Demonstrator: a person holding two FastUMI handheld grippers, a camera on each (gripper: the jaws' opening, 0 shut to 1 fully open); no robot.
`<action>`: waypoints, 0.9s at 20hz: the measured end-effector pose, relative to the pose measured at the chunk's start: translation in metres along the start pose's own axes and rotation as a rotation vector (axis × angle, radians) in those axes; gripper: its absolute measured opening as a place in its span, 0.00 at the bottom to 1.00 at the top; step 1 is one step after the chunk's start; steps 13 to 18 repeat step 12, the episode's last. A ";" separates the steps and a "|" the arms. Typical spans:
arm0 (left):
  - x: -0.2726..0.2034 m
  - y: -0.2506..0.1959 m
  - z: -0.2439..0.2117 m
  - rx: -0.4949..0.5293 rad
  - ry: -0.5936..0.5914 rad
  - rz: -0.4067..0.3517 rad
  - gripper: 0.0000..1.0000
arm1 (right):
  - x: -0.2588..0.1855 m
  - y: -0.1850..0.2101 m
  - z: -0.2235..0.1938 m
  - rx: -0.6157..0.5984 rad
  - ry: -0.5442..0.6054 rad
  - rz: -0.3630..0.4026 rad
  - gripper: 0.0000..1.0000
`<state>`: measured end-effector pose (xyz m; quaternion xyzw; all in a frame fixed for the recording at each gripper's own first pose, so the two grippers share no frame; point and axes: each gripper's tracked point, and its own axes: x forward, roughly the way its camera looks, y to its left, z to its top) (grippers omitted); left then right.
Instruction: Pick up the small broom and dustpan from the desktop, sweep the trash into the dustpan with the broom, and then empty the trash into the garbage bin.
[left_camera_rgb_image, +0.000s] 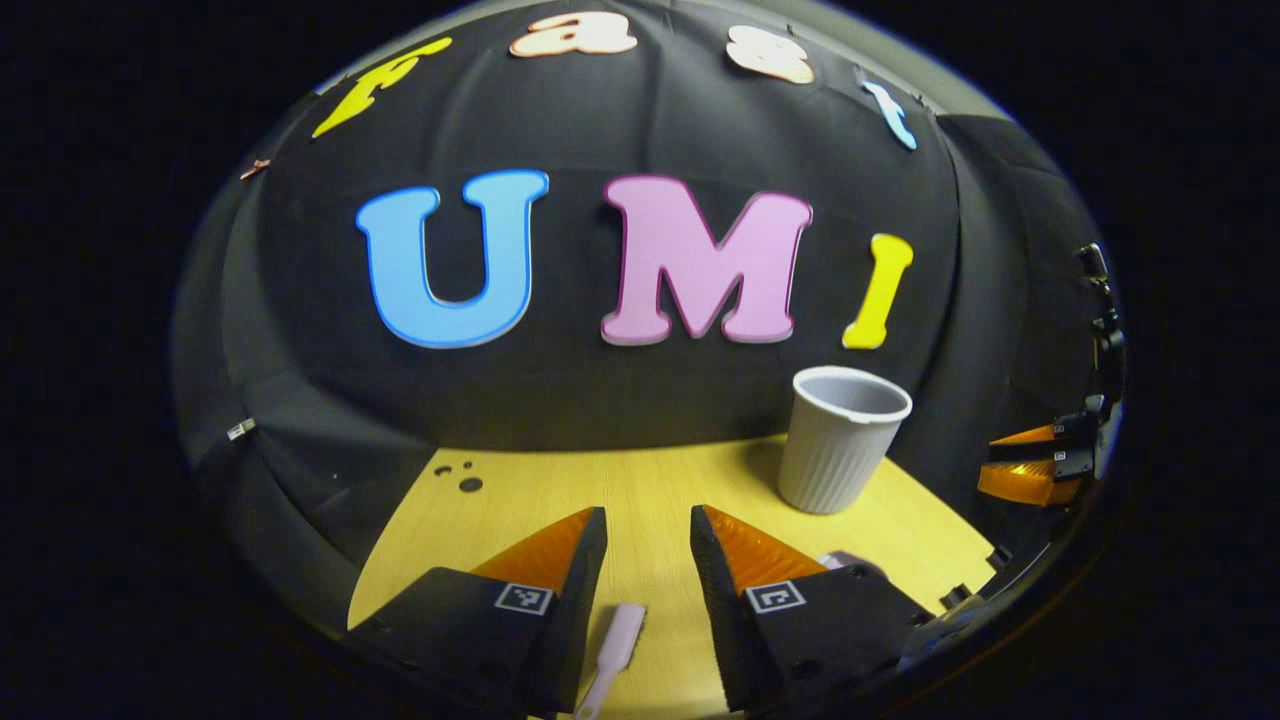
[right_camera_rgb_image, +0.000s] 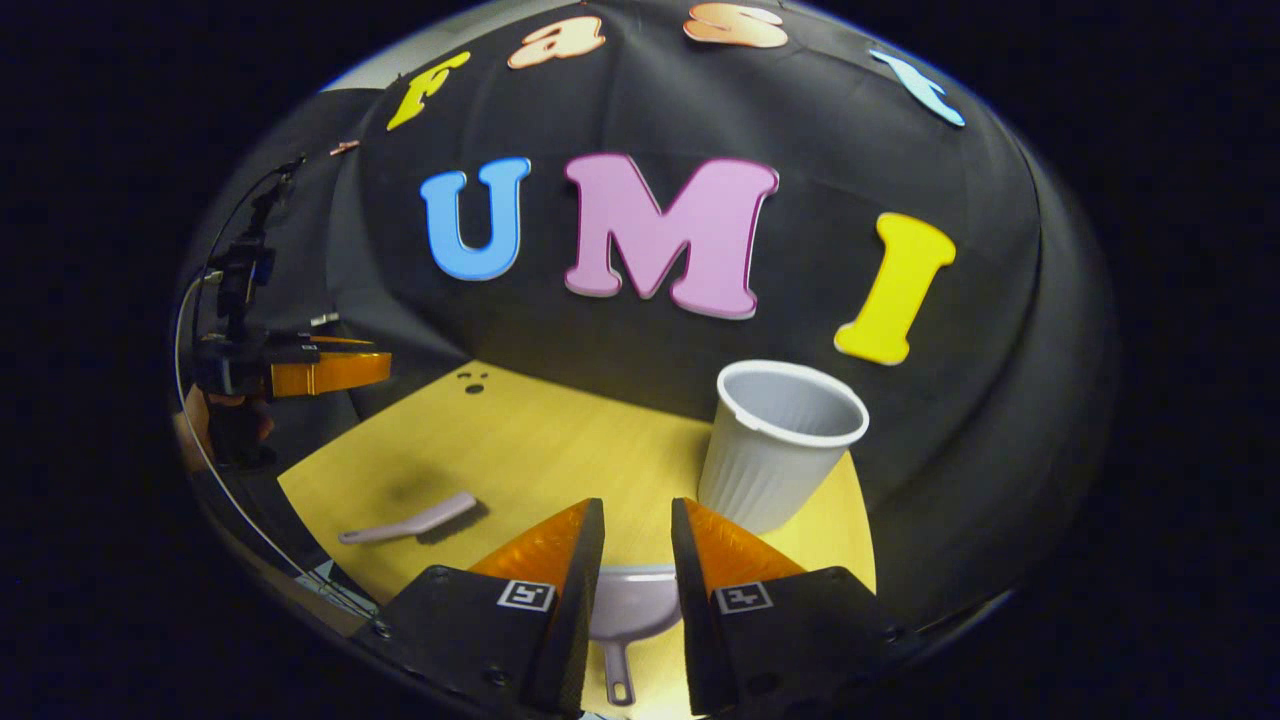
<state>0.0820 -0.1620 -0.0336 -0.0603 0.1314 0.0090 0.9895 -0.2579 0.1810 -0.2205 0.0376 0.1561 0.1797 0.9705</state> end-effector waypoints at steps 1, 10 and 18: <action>-0.006 0.000 0.014 -0.007 -0.029 -0.002 0.55 | -0.005 0.000 0.012 0.005 -0.031 -0.003 0.43; -0.027 0.008 0.024 0.009 -0.089 0.021 0.55 | -0.024 -0.014 0.028 0.006 -0.114 -0.070 0.43; -0.028 0.012 0.020 -0.004 -0.076 0.027 0.55 | -0.026 -0.013 0.027 0.020 -0.109 -0.067 0.43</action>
